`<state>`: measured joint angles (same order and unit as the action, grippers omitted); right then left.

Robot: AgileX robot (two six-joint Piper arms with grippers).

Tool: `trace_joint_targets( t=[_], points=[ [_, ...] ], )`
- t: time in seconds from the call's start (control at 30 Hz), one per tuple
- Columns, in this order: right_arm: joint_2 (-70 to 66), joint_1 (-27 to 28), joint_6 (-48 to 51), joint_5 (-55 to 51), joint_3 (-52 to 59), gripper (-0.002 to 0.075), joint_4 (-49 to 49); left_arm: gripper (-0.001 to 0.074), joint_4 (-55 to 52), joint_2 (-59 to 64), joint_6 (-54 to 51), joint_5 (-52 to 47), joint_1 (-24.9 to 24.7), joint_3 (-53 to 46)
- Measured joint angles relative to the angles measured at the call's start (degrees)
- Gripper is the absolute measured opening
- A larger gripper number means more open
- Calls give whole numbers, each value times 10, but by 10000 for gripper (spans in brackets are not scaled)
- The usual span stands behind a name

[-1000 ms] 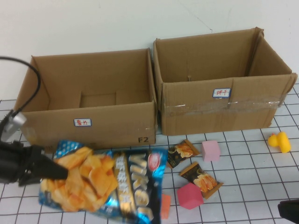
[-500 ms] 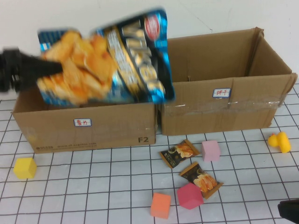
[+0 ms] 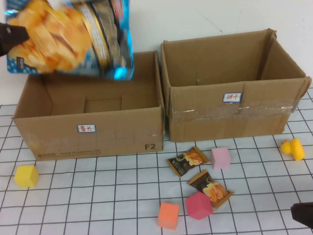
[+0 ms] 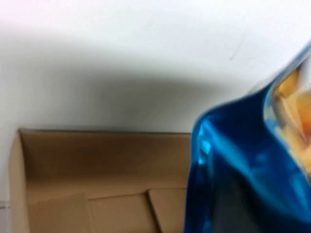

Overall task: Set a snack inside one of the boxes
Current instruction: Place the potato chip in the potato chip box, then pick up the biscuit

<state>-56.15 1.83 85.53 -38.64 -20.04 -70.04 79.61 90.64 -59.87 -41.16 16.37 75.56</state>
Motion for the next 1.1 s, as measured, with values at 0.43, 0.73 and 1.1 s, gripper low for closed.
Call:
trace_joint_targets(
  t=[0.43,0.73,1.1],
  points=[
    [0,0,68,-37,-12,-1,-33,223,-33,-39,-109,-10,0,0],
    [-17,-6,-8,-18,-126,-1,77,6,-311,-197,78,4,0,0],
    [-212,-164,-65,88,-208,-1,174,0,-456,-354,327,-83,0,-60]
  ],
)
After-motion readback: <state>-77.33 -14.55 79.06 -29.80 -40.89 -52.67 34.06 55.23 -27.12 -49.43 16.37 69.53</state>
